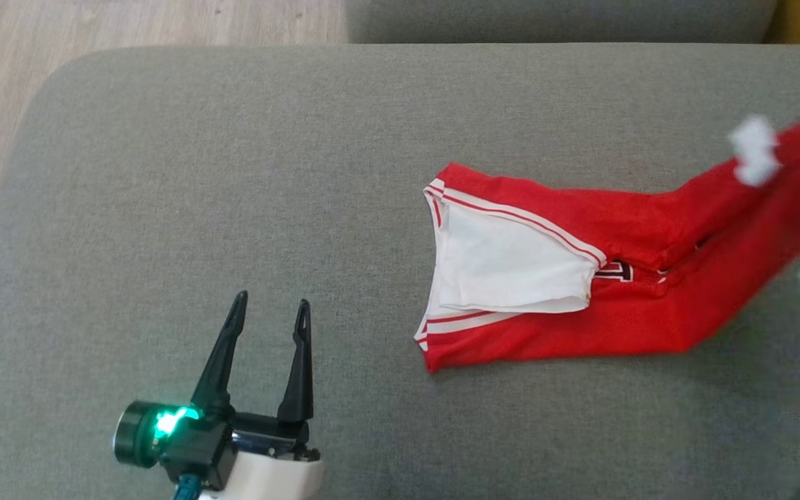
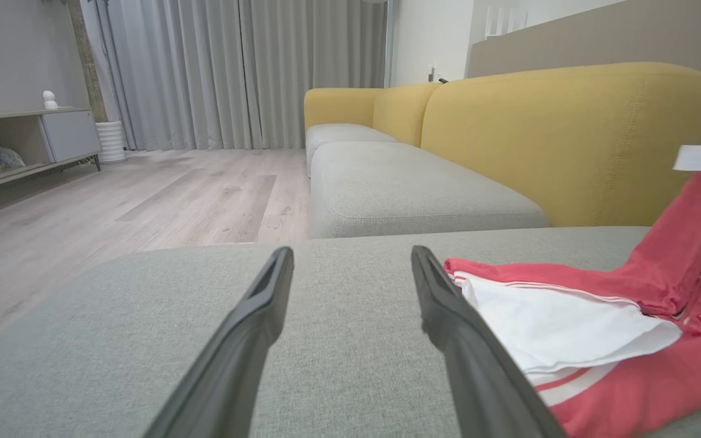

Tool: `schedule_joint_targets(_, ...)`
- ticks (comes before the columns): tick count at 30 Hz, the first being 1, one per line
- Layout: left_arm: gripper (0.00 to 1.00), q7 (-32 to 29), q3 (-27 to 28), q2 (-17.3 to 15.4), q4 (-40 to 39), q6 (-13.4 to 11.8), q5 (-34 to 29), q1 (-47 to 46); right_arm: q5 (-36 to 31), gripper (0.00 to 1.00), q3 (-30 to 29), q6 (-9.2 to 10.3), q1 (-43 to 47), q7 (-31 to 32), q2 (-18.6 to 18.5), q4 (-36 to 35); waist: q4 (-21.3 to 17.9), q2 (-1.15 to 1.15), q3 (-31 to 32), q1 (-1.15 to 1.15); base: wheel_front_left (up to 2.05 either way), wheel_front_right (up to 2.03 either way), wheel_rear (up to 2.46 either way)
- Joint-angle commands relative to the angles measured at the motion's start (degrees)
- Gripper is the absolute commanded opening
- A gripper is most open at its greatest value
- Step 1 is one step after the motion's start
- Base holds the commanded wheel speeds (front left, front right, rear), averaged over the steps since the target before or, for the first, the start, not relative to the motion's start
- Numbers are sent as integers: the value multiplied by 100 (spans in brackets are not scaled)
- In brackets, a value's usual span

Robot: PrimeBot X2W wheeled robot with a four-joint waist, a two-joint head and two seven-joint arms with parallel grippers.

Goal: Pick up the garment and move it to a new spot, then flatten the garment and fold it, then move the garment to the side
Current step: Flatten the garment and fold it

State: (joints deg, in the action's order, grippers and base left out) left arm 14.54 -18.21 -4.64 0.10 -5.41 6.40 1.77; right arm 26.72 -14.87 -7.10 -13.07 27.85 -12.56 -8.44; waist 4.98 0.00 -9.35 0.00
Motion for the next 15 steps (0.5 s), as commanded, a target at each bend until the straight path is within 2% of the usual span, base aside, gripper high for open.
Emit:
schedule_joint_targets(1, 100, 46, 212, 57, -131, 47, -67, -75, -35, 0, 313, -39, -245, 109, 98, -390, 28, 0, -26, 0, 0, 0, 0)
schedule_joint_targets(2, 100, 46, 207, 69, -114, 66, -72, -98, -57, 0, 490, -39, -304, 160, 294, -498, 46, 0, -37, 0, 0, 0, 0)
schedule_joint_targets(3, 100, 46, 167, 92, -49, 122, -82, -163, -141, 0, 863, -39, -388, 208, 654, -559, 139, 0, -55, 0, 0, 0, 0)
schedule_joint_targets(5, 100, 46, 106, 114, 34, 178, -90, -247, -158, 0, 1213, -39, -419, 191, 858, -447, 255, 0, -69, 0, 0, 0, 0)
schedule_joint_targets(9, 100, 46, -22, 149, 187, 247, -48, -385, -127, 0, 1897, -39, -336, 80, 959, 72, 513, 0, -85, 0, 0, 0, 0)
schedule_joint_targets(13, 100, 46, -66, 166, 301, 221, 21, -422, 303, 0, 2540, -39, -184, -307, 966, 683, 699, 0, -92, 0, 0, 0, 0)
schedule_joint_targets(15, 100, 46, -92, 171, 354, 203, 53, -429, 447, 88, 2800, -39, -170, -588, 966, 965, 772, 0, -84, 0, 0, 0, 0)
